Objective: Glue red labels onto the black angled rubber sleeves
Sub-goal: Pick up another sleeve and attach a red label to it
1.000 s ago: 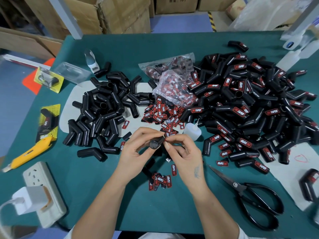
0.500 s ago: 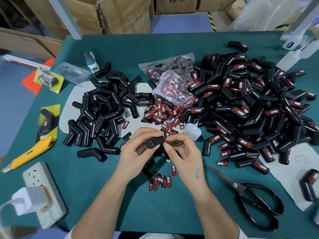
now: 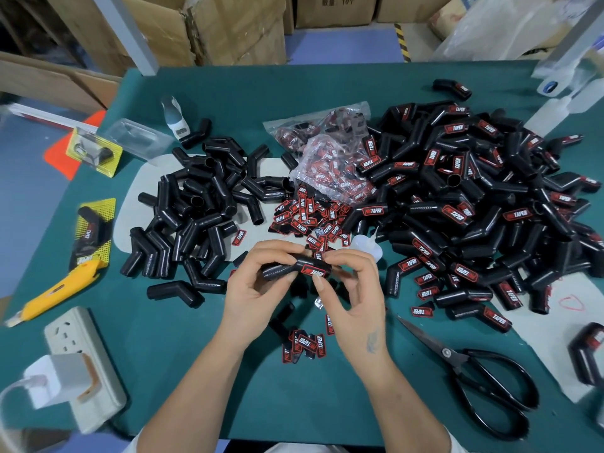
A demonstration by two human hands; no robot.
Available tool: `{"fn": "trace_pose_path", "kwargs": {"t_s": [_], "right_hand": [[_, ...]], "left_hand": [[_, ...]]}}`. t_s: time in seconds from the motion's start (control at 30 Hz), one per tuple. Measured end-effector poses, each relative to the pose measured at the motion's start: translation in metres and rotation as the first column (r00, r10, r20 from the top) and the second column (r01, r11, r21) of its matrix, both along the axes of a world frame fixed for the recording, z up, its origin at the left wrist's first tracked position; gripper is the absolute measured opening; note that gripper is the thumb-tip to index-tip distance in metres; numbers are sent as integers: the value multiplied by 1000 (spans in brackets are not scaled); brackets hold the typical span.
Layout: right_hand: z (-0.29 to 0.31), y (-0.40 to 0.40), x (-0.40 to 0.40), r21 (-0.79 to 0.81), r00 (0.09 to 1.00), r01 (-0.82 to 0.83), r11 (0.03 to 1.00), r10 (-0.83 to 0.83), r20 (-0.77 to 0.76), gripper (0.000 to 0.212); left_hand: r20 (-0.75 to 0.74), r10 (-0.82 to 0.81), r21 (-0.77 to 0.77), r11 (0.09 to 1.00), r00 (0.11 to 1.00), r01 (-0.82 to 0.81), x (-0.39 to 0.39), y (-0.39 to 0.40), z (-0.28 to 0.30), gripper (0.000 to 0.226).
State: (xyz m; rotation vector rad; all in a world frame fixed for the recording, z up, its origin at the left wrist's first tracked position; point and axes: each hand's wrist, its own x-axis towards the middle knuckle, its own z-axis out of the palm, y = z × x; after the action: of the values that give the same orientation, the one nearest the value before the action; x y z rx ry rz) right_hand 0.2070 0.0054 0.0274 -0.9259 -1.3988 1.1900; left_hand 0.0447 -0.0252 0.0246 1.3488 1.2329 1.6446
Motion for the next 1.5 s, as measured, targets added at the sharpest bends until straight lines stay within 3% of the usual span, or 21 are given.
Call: {"fn": "trace_pose_path", "kwargs": {"t_s": [0.13, 0.5, 1.07, 1.37, 1.5], "right_hand": [[2, -1, -1, -112, 995, -72, 991, 63, -79, 26], [5, 3, 3, -247, 986, -161, 956, 144, -84, 19], [0, 5, 2, -294, 968, -230, 928, 187, -169, 22], [-2, 4, -1, -413, 918, -331, 848, 187, -350, 30], [2, 3, -1, -422, 901, -352, 835, 181, -393, 21]], "left_hand": [[-23, -8, -1, 1000, 1000, 8, 0, 0, 0, 37], [-122, -1, 1, 1000, 992, 1, 3, -1, 5, 19], [-161, 26, -4, 1000, 987, -27, 3, -1, 4, 17], [-202, 27, 25, 999, 979, -23, 3, 1, -1, 20], [-222, 38, 33, 999, 974, -32, 3, 1, -4, 19]]}}
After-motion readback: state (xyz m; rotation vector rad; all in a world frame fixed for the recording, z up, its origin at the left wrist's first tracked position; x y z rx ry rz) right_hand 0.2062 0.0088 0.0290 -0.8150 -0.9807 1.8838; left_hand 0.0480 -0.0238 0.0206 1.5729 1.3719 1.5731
